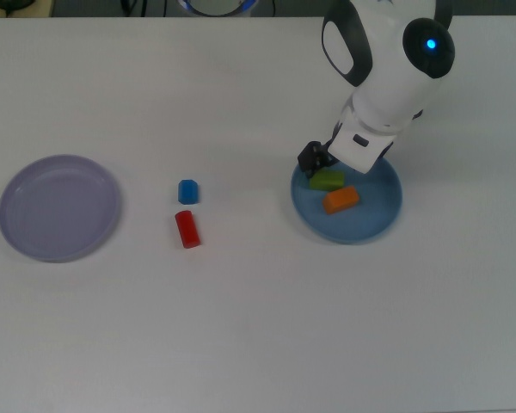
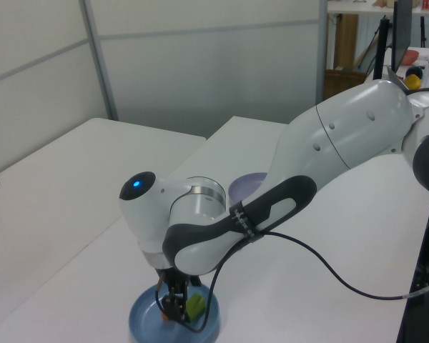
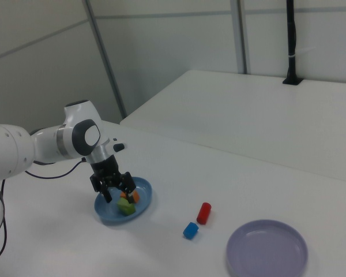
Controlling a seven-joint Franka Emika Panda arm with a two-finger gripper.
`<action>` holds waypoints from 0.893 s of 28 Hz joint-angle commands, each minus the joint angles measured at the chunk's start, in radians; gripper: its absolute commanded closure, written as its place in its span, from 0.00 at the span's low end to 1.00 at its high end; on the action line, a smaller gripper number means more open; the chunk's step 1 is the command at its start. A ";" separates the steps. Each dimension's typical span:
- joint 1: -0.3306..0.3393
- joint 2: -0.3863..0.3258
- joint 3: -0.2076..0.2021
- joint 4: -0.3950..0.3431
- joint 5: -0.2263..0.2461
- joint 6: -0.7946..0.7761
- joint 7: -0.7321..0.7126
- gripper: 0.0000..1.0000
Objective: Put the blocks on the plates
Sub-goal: 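Carry the green block onto the light blue plate and release, then move the gripper to the red block and grasp it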
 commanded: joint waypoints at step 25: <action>-0.378 0.011 -0.032 0.004 -0.007 0.106 -0.102 0.00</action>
